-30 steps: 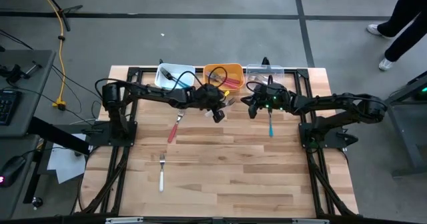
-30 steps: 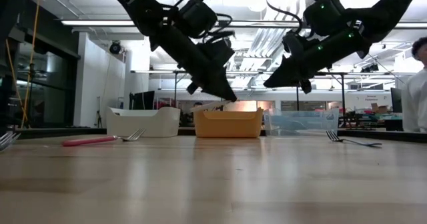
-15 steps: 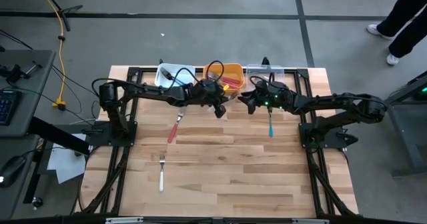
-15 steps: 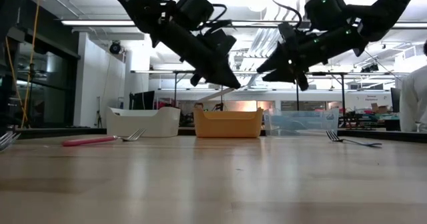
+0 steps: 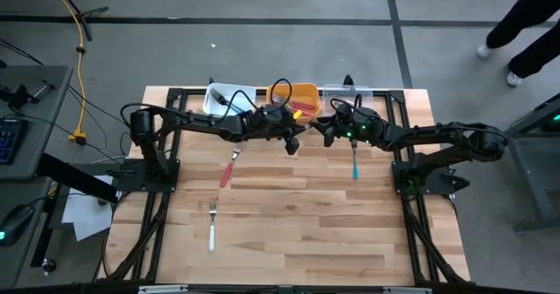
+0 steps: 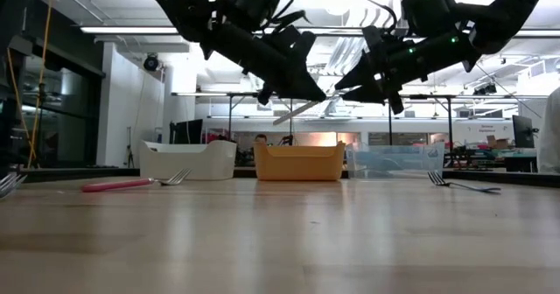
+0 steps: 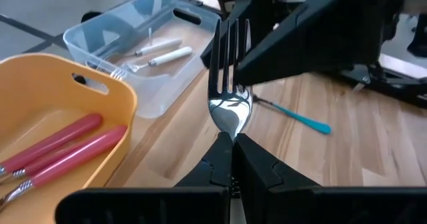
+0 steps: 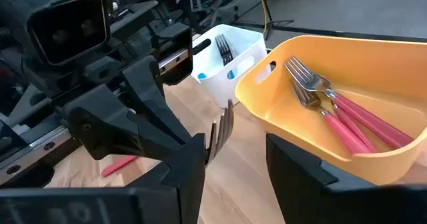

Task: Sort silverware by color (type)
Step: Put the top white fork into the transparent bin

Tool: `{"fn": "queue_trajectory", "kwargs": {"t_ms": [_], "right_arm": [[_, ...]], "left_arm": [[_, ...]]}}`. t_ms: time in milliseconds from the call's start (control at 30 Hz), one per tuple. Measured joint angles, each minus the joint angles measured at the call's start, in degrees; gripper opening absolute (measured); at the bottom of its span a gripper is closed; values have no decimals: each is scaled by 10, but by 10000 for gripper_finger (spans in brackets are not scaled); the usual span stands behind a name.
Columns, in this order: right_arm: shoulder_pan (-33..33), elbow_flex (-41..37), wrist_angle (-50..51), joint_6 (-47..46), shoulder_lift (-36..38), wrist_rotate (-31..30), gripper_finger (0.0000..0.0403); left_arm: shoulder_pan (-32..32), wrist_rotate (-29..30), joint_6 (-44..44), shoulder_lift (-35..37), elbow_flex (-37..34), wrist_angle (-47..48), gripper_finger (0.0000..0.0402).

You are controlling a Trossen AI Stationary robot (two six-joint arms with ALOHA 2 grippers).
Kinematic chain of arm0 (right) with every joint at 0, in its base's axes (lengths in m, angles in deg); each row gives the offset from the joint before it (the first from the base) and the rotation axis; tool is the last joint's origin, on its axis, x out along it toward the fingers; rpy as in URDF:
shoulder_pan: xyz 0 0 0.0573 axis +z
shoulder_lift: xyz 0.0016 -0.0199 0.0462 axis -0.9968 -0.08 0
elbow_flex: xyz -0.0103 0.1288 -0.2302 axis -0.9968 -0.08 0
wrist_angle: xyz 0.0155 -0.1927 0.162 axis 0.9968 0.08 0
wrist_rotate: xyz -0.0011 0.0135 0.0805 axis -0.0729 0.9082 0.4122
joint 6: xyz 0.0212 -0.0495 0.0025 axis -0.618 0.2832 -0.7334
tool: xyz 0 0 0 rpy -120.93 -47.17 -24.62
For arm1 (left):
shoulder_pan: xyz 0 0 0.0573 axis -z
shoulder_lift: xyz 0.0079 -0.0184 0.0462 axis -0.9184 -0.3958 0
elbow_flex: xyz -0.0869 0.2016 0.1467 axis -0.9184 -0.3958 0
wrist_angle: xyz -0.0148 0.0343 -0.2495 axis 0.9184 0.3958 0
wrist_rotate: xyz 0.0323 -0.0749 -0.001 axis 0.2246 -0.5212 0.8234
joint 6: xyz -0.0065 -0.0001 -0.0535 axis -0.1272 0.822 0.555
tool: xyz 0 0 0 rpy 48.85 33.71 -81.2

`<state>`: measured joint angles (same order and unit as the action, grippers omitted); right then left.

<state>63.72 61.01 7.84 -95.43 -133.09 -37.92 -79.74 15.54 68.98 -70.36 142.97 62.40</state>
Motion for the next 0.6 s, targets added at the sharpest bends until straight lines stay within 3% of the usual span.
{"fn": "queue_trajectory", "kwargs": {"t_ms": [200,500,600], "right_arm": [[2,0,-10,1,0,-4,135],[20,0,-33,39,-1,-10,19],[20,0,-33,50,-1,-9,6]], "left_arm": [[7,6,5,0,0,-19,0],[18,2,-1,0,0,-38,3],[20,7,-1,0,0,-44,0]]}}
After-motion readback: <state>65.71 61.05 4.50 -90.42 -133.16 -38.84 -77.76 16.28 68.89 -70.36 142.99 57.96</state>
